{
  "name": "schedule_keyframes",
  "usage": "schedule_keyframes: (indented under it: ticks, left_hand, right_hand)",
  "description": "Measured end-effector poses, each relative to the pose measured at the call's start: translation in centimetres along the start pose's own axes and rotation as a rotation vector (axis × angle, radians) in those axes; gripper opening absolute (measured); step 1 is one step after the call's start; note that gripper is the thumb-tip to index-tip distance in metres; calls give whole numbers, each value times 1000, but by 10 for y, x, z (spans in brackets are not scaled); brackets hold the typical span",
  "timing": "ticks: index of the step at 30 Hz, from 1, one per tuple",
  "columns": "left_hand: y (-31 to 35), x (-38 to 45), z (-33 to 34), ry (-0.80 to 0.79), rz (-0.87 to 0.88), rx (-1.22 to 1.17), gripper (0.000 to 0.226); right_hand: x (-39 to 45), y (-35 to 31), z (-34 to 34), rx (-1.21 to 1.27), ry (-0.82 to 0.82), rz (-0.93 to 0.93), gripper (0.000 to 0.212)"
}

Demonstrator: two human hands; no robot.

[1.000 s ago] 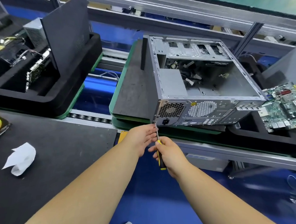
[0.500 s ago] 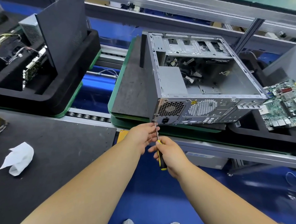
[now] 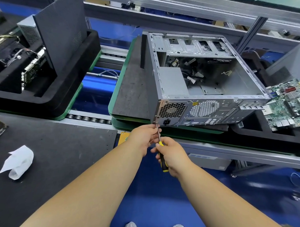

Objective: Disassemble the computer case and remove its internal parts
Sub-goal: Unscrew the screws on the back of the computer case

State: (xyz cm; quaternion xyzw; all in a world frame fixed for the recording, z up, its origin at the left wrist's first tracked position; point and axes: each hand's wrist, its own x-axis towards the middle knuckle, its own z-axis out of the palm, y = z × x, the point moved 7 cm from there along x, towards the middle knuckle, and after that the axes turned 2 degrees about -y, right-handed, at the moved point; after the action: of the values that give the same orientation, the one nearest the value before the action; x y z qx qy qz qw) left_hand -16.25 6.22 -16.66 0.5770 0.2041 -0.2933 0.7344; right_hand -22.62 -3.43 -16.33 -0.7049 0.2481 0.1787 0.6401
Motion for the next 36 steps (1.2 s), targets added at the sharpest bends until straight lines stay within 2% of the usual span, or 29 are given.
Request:
schedule_keyframes:
  ticks: [14,20,25,30,33,34,36]
  left_hand:
    - [-5,4,-1,79,-63,13,12]
    - [-3,5,-3,132,-11,172,11]
    - [6,-3,-3,230,-46,298,14]
    - [8,-9,-6,235,86,248,8]
    - [12,-11,-6,215,94,281,8]
    - [13,-10,-5,199,79,288,9]
    - [13,-7,-3,175,19,297,13]
  right_hand:
    - [7,-2,-2,-99,86,-54,15]
    - [4,-1,-2,-152,161,-59,26]
    - [3,-4,-4,-232,200,-49,26]
    - [-2,-10,-2,-379,240,-87,15]
    - [1,-8,2,-257,130,-118,7]
    - [2,-6,4,-151,59,-96,3]
    - [5,5,9,146,-118,32,14]
